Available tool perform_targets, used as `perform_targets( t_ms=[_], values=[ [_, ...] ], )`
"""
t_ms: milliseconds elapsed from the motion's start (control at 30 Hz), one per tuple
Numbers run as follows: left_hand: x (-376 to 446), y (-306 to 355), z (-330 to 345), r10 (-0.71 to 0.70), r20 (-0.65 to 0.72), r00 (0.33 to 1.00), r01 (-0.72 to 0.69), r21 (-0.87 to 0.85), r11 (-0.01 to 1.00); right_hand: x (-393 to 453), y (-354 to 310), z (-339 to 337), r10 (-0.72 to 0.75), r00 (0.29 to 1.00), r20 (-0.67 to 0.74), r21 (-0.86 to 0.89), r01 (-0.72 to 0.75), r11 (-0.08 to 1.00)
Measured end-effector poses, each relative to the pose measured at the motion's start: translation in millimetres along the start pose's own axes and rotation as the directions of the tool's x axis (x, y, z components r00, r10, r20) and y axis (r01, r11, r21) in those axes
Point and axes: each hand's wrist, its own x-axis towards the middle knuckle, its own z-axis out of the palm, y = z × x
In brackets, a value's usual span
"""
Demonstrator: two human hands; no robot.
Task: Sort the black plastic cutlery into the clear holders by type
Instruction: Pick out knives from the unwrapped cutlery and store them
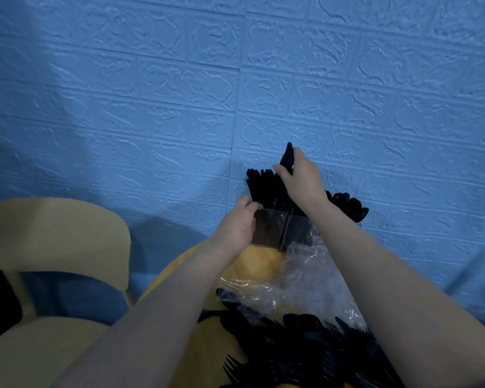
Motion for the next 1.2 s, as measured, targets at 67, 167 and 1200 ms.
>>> perform_targets(
  t_ms=[67,167,1200],
  values=[
    [-0.4,-0.2,1.1,-0.008,-0.006,1.0,0.008,-0.008,1.0,1.3,1.9,-0.5,0.037,0.999,0.028,-0.04,-0.036,0.999],
    [-1.8,1.0,2.2,-0.022,-0.006,1.0,0.022,-0.033,0.999,-4.7,7.9,3.8,0.039,0.985,0.166,-0.32,0.017,0.947],
    [-157.5,-10.3,-27.8,-0.189,0.256,0.948,0.195,0.004,0.981,-170.5,4.7,-34.2,0.164,0.788,0.593,-0.462,0.166,0.871]
  ],
)
